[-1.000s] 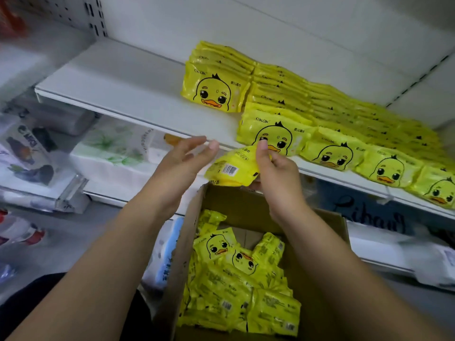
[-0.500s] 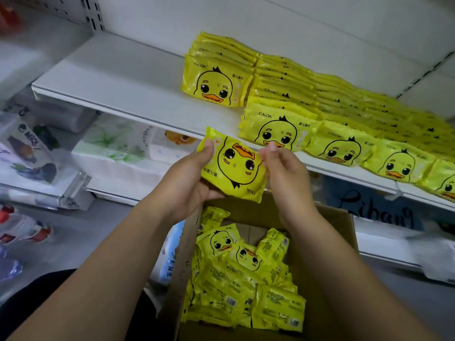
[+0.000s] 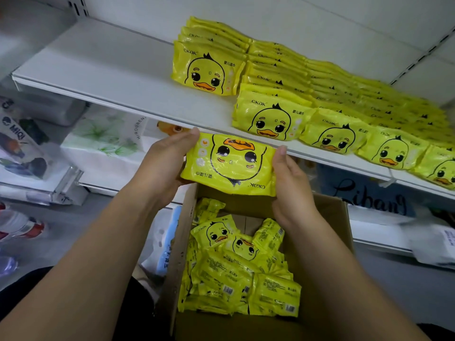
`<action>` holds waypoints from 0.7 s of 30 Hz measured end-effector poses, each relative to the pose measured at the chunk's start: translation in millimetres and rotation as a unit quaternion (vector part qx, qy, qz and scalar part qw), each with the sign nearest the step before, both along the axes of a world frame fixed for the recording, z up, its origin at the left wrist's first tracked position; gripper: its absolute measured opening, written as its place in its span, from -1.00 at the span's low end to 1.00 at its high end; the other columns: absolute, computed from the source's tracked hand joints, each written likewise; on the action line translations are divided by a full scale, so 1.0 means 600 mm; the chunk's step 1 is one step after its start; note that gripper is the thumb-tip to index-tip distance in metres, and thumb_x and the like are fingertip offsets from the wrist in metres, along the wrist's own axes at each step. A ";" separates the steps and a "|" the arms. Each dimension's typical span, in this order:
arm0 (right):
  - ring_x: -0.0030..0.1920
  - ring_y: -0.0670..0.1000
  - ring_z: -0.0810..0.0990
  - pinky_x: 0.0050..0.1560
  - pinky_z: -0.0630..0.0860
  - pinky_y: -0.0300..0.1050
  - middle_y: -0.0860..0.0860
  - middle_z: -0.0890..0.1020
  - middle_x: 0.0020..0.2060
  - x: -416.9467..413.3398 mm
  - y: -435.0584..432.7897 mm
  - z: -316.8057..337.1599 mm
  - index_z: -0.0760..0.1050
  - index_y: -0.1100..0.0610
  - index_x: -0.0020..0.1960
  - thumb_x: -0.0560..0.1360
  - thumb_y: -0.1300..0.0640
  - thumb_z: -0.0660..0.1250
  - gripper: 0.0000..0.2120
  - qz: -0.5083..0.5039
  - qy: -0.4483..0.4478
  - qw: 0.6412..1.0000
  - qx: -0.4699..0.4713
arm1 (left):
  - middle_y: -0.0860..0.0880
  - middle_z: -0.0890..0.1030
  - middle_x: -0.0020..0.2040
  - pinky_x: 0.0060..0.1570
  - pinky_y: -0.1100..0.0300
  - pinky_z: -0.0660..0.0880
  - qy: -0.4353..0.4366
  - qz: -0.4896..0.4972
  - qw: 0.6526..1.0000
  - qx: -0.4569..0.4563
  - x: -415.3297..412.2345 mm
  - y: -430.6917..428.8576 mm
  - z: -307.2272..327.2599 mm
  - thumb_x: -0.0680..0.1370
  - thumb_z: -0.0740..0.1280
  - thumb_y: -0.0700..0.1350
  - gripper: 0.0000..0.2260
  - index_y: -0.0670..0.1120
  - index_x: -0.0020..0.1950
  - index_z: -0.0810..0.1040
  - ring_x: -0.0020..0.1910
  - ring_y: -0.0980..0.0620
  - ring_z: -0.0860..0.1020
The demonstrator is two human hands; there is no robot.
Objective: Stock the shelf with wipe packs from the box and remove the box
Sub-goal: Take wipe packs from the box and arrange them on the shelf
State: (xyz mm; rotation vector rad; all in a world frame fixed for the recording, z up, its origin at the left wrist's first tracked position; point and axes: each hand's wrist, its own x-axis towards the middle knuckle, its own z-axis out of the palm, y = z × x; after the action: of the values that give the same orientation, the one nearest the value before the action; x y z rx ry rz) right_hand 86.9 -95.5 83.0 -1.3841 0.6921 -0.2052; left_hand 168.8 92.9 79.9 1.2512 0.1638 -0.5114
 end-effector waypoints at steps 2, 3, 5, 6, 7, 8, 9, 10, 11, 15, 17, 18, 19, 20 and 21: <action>0.41 0.00 0.49 0.49 0.29 0.30 -0.08 0.57 0.35 -0.003 -0.007 -0.006 0.52 -0.15 0.35 0.23 -0.51 0.40 -0.21 -0.013 -0.001 1.000 0.015 | -0.08 0.71 0.15 0.16 -0.21 0.56 0.003 -0.002 1.000 -0.004 -0.005 -0.004 -0.004 0.65 0.32 0.00 -0.74 -0.04 0.29 0.63 0.09 -0.25 0.68; 0.40 0.01 0.50 0.49 0.29 0.29 -0.07 0.59 0.33 -0.002 -0.010 -0.008 0.56 -0.14 0.32 0.24 -0.50 0.41 -0.25 -0.021 -0.002 1.000 0.016 | -0.08 0.71 0.15 0.20 -0.27 0.54 0.003 0.003 1.000 -0.006 -0.006 -0.006 -0.007 0.65 0.32 -0.01 -0.74 -0.04 0.29 0.63 0.13 -0.27 0.67; 0.38 0.01 0.52 0.49 0.30 0.25 -0.07 0.65 0.24 0.000 -0.009 -0.008 0.67 -0.20 0.14 0.40 -0.37 0.40 -0.59 -0.040 -0.006 0.999 0.005 | -0.09 0.72 0.13 0.22 -0.27 0.52 0.004 0.022 1.000 -0.009 -0.007 -0.009 -0.011 0.65 0.33 -0.03 -0.75 -0.04 0.28 0.64 0.10 -0.23 0.68; 0.36 0.01 0.53 0.49 0.30 0.23 -0.08 0.68 0.20 0.000 -0.007 -0.004 0.70 -0.23 0.05 0.46 -0.30 0.38 -0.74 -0.051 -0.003 0.999 0.004 | -0.09 0.73 0.11 0.21 -0.22 0.53 0.003 0.034 0.999 -0.010 -0.007 -0.011 -0.012 0.64 0.33 -0.04 -0.75 -0.05 0.28 0.64 0.06 -0.19 0.69; 0.35 0.03 0.54 0.48 0.31 0.24 -0.07 0.69 0.18 0.002 -0.006 -0.004 0.70 -0.21 0.04 0.48 -0.25 0.38 -0.76 -0.061 0.001 0.998 0.005 | -0.08 0.73 0.07 0.16 -0.15 0.57 0.003 0.046 0.999 -0.016 -0.008 -0.014 -0.014 0.64 0.33 -0.05 -0.76 -0.06 0.27 0.65 0.01 -0.14 0.70; 0.34 0.04 0.55 0.47 0.33 0.25 -0.05 0.69 0.18 0.003 -0.006 -0.002 0.69 -0.14 0.10 0.48 -0.23 0.38 -0.72 -0.073 0.002 0.997 0.007 | -0.08 0.74 0.02 0.07 -0.04 0.59 0.003 0.058 0.998 -0.025 -0.009 -0.018 -0.015 0.64 0.33 -0.06 -0.77 -0.08 0.25 0.65 -0.05 -0.09 0.70; 0.32 0.05 0.56 0.46 0.35 0.24 -0.03 0.69 0.18 0.005 -0.006 -0.001 0.67 -0.07 0.14 0.50 -0.21 0.38 -0.68 -0.081 -0.002 0.997 0.008 | -0.07 0.74 -0.04 -0.06 0.08 0.60 0.002 0.071 0.997 -0.036 -0.011 -0.021 -0.015 0.64 0.32 -0.08 -0.78 -0.10 0.22 0.65 -0.11 -0.05 0.70; 0.31 0.05 0.57 0.45 0.37 0.23 -0.01 0.69 0.18 0.006 -0.004 0.004 0.65 -0.04 0.16 0.52 -0.19 0.38 -0.68 -0.085 -0.007 0.996 0.012 | -0.06 0.73 -0.09 -0.17 0.16 0.58 0.000 0.083 0.996 -0.044 -0.012 -0.024 -0.014 0.64 0.32 -0.10 -0.81 -0.12 0.18 0.66 -0.17 -0.02 0.69; 0.31 0.05 0.57 0.45 0.36 0.22 0.00 0.68 0.19 0.008 -0.005 0.005 0.63 -0.02 0.19 0.52 -0.18 0.38 -0.66 -0.087 -0.014 0.996 0.018 | -0.05 0.73 -0.14 -0.25 0.21 0.56 -0.001 0.098 0.994 -0.049 -0.013 -0.027 -0.014 0.64 0.32 -0.12 -0.84 -0.12 0.13 0.67 -0.21 0.00 0.68; 0.29 -0.05 0.47 0.42 0.28 -0.03 -0.08 0.58 0.19 0.014 -0.011 0.012 0.55 0.06 0.30 0.60 -0.07 0.35 -0.67 -0.075 -0.043 0.995 0.054 | -0.03 0.72 -0.20 -0.34 0.25 0.54 -0.003 0.148 0.987 -0.056 -0.012 -0.032 -0.010 0.64 0.33 -0.14 -0.87 -0.12 0.04 0.67 -0.28 0.02 0.67; 0.33 -0.04 0.47 0.46 0.26 0.01 -0.06 0.57 0.25 0.018 -0.008 0.021 0.55 0.09 0.31 0.61 -0.03 0.35 -0.67 -0.071 -0.047 0.994 0.066 | -0.04 0.72 -0.18 -0.35 0.25 0.55 -0.010 0.141 0.989 -0.050 -0.007 -0.032 -0.009 0.64 0.33 -0.11 -0.86 -0.11 0.03 0.68 -0.29 0.02 0.67; 0.35 -0.02 0.48 0.49 0.26 0.06 -0.03 0.59 0.29 0.023 -0.008 0.023 0.56 0.08 0.28 0.60 -0.03 0.36 -0.69 -0.078 -0.039 0.994 0.065 | -0.04 0.73 -0.15 -0.33 0.22 0.58 -0.013 0.129 0.990 -0.049 -0.004 -0.029 -0.011 0.65 0.33 -0.09 -0.85 -0.10 0.04 0.68 -0.26 0.01 0.68; 0.35 -0.03 0.49 0.51 0.25 0.09 -0.03 0.59 0.29 0.028 -0.008 0.027 0.58 0.07 0.26 0.60 -0.03 0.37 -0.71 -0.086 -0.037 0.994 0.061 | -0.04 0.73 -0.10 -0.28 0.17 0.61 -0.013 0.115 0.992 -0.053 0.000 -0.026 -0.012 0.65 0.33 -0.06 -0.84 -0.09 0.07 0.67 -0.20 0.01 0.70; 0.34 -0.04 0.49 0.51 0.25 0.13 -0.05 0.60 0.29 0.034 -0.007 0.033 0.60 0.03 0.22 0.59 -0.04 0.37 -0.75 -0.101 -0.026 0.993 0.058 | -0.04 0.74 -0.03 -0.21 0.10 0.65 -0.010 0.096 0.993 -0.061 0.003 -0.023 -0.012 0.65 0.32 -0.01 -0.80 -0.10 0.13 0.65 -0.12 0.00 0.72; 0.34 -0.03 0.51 0.51 0.27 0.18 -0.06 0.61 0.28 0.040 -0.010 0.036 0.62 -0.01 0.16 0.58 -0.05 0.38 -0.80 -0.114 -0.012 0.992 0.058 | -0.06 0.74 0.05 -0.11 0.03 0.68 -0.002 0.074 0.995 -0.071 0.006 -0.021 -0.013 0.65 0.31 0.03 -0.73 -0.11 0.21 0.63 -0.02 -0.03 0.72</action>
State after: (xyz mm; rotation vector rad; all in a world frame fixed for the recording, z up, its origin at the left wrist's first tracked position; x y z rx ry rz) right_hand 110.8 -101.5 104.6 -1.1886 0.8297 -0.3561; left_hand 172.3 80.4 72.0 1.0926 0.2122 -0.3855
